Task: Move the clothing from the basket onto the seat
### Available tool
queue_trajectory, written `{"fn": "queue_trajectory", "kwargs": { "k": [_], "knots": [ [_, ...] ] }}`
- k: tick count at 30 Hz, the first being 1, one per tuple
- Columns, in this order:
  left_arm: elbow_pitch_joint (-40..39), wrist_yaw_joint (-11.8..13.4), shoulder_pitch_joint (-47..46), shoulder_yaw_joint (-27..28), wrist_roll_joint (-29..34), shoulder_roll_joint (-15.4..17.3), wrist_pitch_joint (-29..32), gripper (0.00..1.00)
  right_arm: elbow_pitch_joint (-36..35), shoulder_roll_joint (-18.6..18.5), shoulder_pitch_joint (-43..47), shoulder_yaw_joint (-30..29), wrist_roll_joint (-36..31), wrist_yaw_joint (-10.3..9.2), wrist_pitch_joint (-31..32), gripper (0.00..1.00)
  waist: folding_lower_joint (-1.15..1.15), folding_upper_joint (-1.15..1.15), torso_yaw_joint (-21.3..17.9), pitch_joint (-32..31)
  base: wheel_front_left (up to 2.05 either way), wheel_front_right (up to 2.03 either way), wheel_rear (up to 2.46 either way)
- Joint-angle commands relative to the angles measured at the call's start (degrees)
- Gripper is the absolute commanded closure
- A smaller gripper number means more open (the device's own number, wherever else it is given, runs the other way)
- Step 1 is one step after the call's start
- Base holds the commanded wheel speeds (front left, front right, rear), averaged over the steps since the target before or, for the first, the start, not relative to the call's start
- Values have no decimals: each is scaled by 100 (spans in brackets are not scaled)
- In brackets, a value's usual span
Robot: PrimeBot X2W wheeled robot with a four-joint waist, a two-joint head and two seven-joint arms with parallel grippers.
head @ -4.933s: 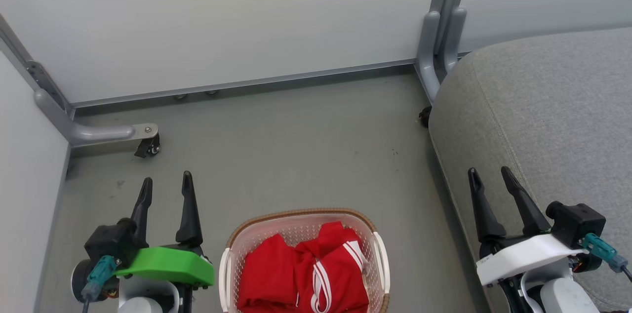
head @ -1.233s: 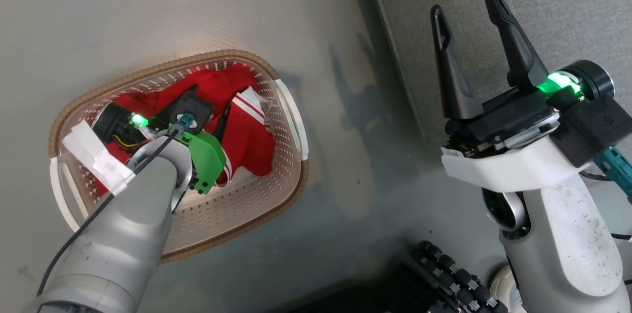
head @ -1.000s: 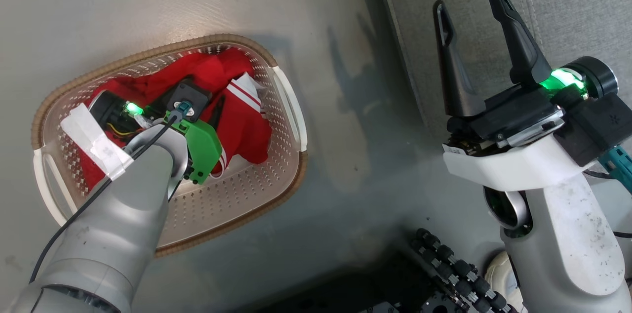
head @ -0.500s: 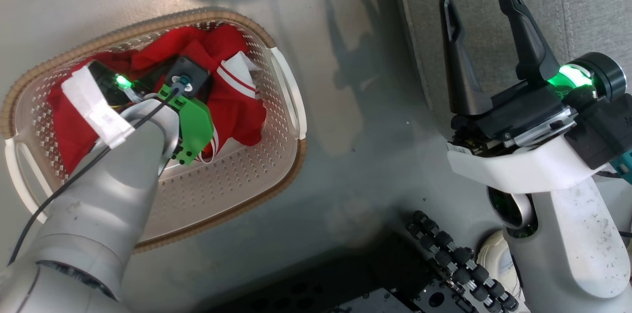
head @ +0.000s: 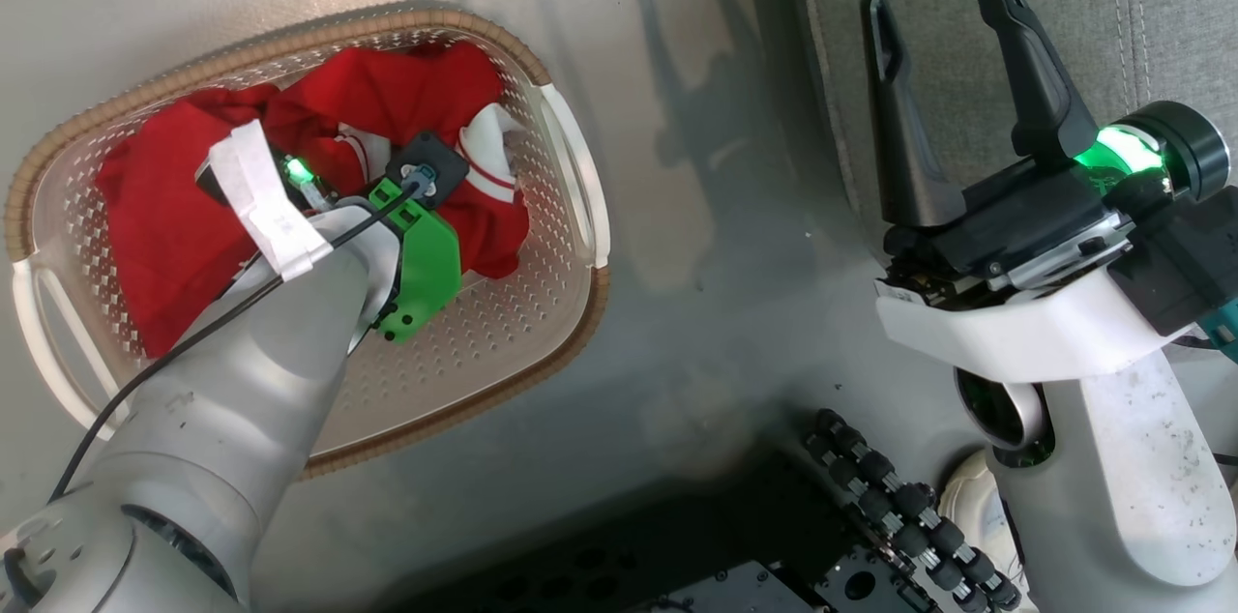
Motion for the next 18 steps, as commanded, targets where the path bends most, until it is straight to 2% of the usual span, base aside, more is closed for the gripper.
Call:
{"fn": "queue_trajectory", "kwargs": {
  "k": [1, 8, 18],
  "knots": [
    [-53, 7, -150, -81, -63, 46, -80, 100, -25, -6, -18, -16, -31, -6, -14, 0, 0, 55, 21, -11, 0, 0, 0],
    [-98, 7, -181, -424, -450, -13, -336, 100, 82, -7, -22, -17, -74, -6, -14, 0, 0, 55, 109, -216, 0, 0, 0],
    [-128, 7, 125, -699, -952, -163, -871, 100, 363, -8, 123, -81, -192, -6, -14, 0, 0, 55, 352, -959, 0, 0, 0]
  ]
}}
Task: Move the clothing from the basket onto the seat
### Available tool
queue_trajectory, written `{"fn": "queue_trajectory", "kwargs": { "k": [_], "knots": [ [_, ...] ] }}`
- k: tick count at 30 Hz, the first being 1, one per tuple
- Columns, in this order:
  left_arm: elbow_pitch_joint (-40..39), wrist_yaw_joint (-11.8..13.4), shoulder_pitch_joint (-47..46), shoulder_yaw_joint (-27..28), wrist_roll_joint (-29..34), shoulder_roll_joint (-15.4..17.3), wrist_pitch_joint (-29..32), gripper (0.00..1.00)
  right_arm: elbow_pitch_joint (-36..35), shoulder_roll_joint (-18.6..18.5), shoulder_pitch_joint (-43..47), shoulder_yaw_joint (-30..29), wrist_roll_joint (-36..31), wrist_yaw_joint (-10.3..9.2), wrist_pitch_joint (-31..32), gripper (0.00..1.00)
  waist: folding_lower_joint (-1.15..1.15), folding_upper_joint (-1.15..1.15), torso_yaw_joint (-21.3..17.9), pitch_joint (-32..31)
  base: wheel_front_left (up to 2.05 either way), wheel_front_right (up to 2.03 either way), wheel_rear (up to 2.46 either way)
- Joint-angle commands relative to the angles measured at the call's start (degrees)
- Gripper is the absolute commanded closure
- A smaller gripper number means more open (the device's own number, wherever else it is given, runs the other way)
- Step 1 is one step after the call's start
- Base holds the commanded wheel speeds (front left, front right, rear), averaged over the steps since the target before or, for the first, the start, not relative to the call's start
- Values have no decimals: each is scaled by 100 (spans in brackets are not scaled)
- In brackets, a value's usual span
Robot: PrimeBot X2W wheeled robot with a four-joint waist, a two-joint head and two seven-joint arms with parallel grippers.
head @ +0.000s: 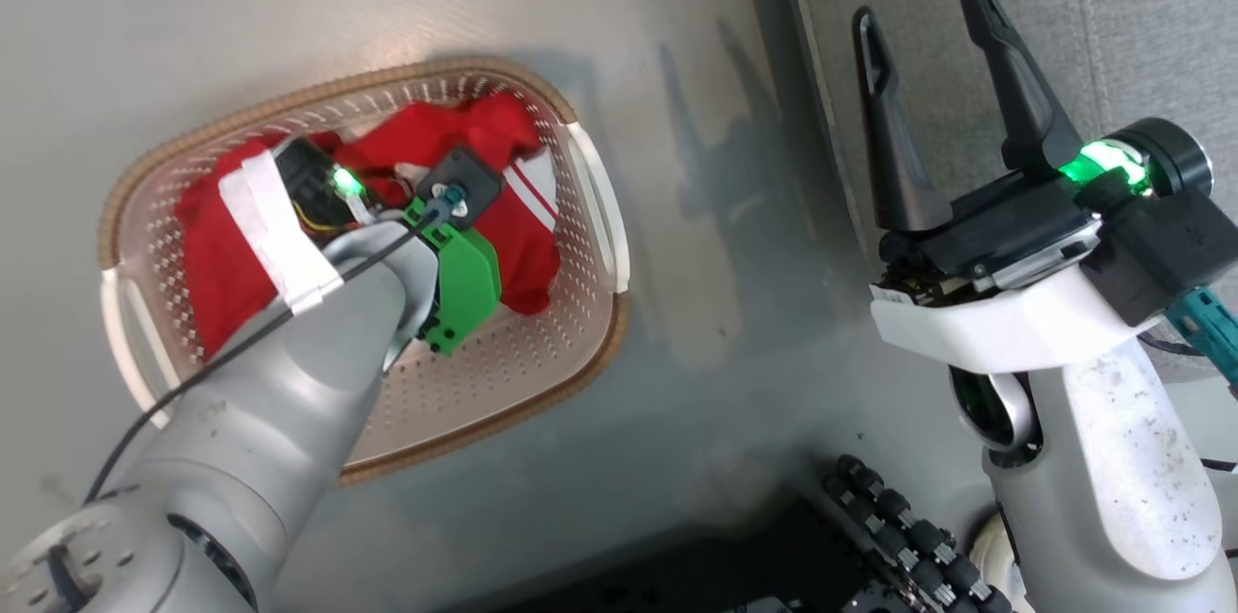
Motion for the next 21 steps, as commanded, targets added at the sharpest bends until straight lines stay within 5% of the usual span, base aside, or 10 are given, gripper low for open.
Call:
{"fn": "queue_trajectory", "kwargs": {
  "k": [1, 7, 21],
  "knots": [
    [-20, 7, 137, -14, -99, -23, -72, 100, 64, -11, 105, -21, -48, -6, -14, 0, 0, 55, 177, -396, 0, 0, 0],
    [-253, 7, 400, -17, -308, -77, -203, 100, 253, -11, 277, -79, -199, -6, -14, 0, 0, 55, 421, -973, 0, 0, 0],
    [-1929, 174, 1518, 1090, 190, 178, -205, 100, 591, -15, 790, -138, -415, -6, -14, 0, 0, 55, 1013, -2258, 0, 0, 0]
  ]
}}
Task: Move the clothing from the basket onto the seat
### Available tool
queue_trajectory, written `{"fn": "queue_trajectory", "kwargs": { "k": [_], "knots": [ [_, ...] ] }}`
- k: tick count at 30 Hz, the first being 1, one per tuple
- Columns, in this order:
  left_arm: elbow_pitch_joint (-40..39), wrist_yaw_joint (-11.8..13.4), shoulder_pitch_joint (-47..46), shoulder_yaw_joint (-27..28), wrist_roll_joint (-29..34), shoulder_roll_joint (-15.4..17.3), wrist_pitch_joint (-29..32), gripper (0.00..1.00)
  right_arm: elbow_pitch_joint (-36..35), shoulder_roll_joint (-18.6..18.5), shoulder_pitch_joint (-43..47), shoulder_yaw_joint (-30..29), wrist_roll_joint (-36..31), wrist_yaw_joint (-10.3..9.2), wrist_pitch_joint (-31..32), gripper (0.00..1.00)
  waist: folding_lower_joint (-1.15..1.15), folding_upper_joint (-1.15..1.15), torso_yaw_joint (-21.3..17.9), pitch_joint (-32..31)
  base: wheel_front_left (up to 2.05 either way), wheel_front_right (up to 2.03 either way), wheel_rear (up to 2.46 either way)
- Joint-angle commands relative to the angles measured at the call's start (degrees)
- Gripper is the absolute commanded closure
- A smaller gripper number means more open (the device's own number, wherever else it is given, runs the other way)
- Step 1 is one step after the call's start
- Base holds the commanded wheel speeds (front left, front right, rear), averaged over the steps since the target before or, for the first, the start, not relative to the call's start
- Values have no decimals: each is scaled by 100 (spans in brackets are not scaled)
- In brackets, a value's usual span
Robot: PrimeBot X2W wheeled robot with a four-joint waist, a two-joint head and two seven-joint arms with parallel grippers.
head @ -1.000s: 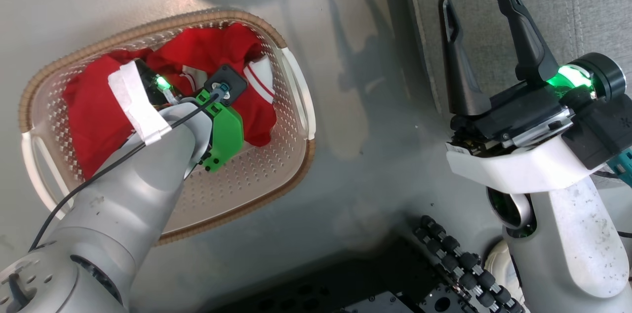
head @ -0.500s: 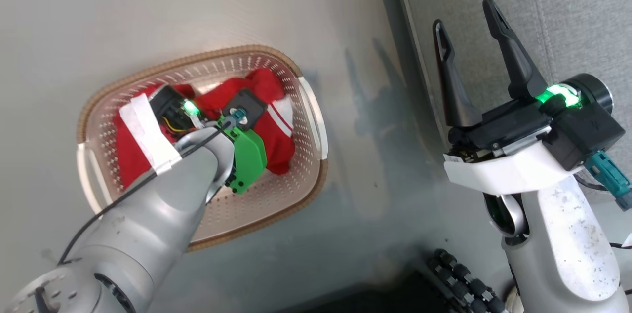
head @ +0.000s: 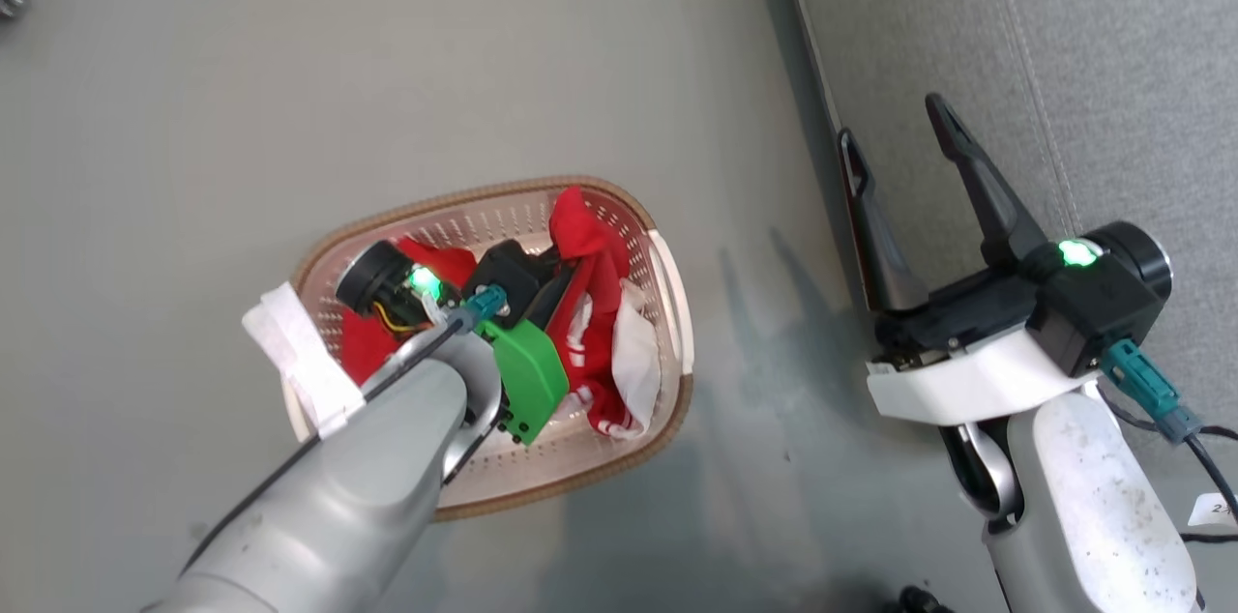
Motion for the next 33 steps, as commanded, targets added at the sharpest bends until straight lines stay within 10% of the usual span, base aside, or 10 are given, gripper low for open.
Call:
{"fn": "queue_trajectory", "kwargs": {
  "k": [1, 33],
  "knots": [
    [-164, 41, 204, 139, 90, 46, -32, 100, 44, -20, 153, -14, -42, -6, -14, 0, 0, 55, 378, -602, 0, 0, 0],
    [-3891, 5, 1204, 2778, 1448, 25, -28, 100, 322, -20, 1242, -55, 81, -6, -14, 0, 0, 55, 823, -2556, 0, 0, 0]
  ]
}}
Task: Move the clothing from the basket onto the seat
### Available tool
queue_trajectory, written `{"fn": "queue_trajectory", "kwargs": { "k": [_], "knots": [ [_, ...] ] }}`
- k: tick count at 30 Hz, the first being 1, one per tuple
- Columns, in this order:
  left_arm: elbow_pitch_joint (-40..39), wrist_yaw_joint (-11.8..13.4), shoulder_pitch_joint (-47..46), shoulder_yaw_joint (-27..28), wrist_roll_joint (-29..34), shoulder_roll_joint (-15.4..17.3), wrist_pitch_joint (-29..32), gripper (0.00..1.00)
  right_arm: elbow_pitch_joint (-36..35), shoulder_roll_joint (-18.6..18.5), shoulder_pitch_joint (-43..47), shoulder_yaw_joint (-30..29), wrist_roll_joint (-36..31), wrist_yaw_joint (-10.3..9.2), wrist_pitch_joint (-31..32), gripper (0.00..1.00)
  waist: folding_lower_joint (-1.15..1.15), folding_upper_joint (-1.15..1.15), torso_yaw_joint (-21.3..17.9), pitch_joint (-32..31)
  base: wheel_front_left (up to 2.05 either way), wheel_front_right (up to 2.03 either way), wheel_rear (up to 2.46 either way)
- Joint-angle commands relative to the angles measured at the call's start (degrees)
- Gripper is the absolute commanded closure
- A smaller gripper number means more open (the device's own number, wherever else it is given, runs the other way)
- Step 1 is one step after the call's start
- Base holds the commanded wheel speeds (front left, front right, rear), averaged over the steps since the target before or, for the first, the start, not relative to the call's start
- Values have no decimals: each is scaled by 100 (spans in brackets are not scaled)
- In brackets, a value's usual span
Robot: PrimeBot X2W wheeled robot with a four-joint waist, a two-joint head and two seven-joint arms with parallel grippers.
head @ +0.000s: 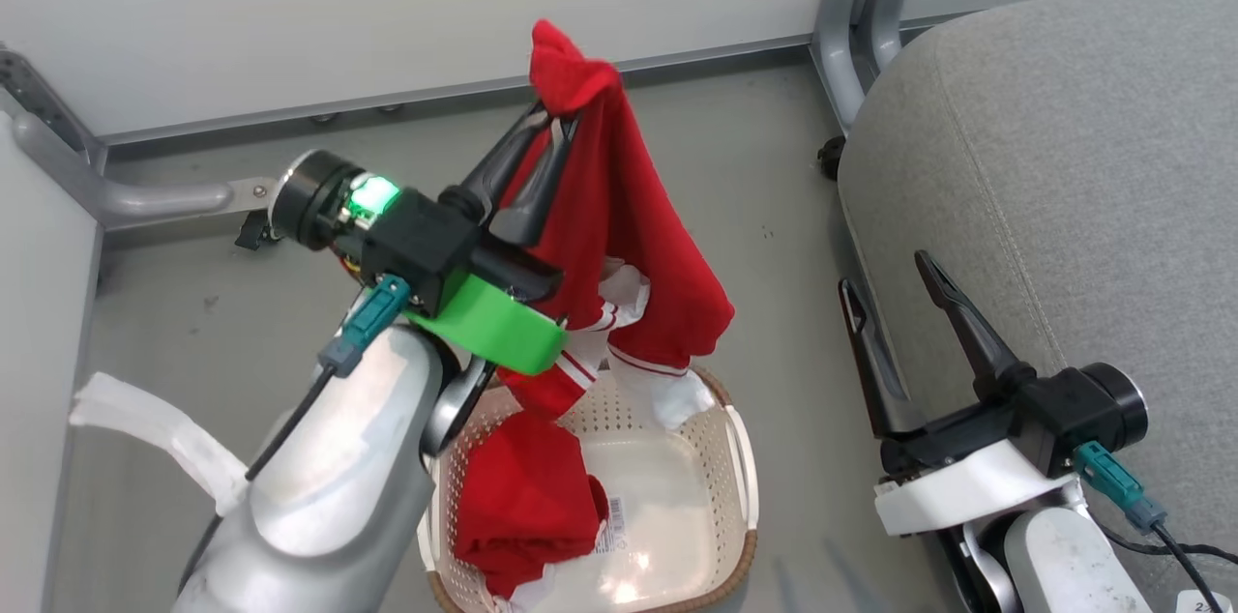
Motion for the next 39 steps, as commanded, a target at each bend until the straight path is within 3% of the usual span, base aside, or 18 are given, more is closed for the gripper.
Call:
{"fn": "queue_trajectory", "kwargs": {
  "k": [1, 9, 18, 26, 39],
  "knots": [
    [-73, -34, -172, 45, 33, -29, -22, 100, 6, -18, 87, 5, 17, -6, -15, 0, 0, 55, 19, -81, 0, 0, 0],
    [-141, -87, -726, 174, 82, -73, -22, 100, -12, -18, 111, 100, 60, -6, -15, 0, 0, 55, -32, -170, 0, 0, 0],
    [-145, -113, -748, 107, 125, -130, -22, 100, -210, -18, 74, 230, 106, -6, -15, 0, 0, 55, -47, -168, 0, 0, 0],
    [-153, -131, -669, 80, 128, -190, -22, 100, -443, -18, -416, 796, 40, -6, -15, 0, 0, 55, -6, -157, 0, 0, 0],
    [-251, -148, -831, -108, 155, -372, -22, 100, 422, -20, -1851, 1373, -127, -6, -15, 0, 0, 55, 243, 30, 0, 0, 0]
  ]
}}
